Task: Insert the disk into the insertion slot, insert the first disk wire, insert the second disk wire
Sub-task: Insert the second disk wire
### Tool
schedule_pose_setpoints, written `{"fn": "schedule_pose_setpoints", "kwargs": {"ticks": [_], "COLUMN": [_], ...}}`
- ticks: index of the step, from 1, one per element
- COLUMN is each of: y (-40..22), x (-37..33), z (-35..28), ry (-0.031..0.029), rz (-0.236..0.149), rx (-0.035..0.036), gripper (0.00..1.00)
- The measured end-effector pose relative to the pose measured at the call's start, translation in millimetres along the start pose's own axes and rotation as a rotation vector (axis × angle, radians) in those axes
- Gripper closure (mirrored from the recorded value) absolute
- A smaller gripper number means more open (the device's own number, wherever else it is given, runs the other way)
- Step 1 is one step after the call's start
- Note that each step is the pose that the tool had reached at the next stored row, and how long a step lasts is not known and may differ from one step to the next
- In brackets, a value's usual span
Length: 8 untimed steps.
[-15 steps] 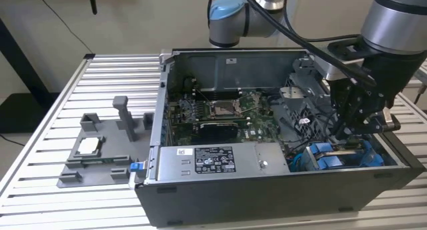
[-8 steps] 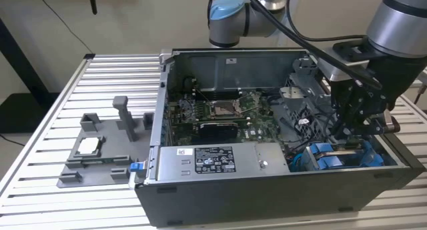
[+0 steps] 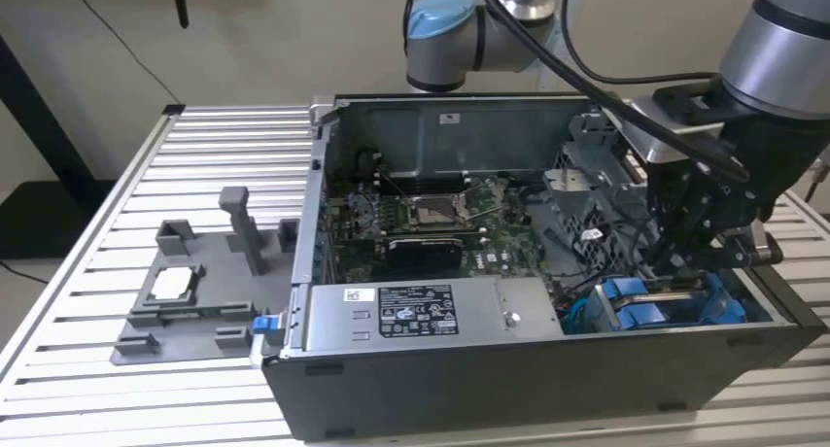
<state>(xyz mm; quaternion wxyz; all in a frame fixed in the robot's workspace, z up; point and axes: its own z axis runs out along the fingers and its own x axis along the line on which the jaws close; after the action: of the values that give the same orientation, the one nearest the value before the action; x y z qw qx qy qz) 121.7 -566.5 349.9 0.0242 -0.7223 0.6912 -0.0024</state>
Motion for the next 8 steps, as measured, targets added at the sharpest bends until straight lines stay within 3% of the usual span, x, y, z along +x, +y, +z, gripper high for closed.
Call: {"fn": "schedule_pose_setpoints", "kwargs": {"ticks": [8], "y": [-1.9], "x": [3.6], "z": [2.8], "ry": [0.0002], "rz": [0.017], "rx": [-0.0038], "gripper": [0.84]}}
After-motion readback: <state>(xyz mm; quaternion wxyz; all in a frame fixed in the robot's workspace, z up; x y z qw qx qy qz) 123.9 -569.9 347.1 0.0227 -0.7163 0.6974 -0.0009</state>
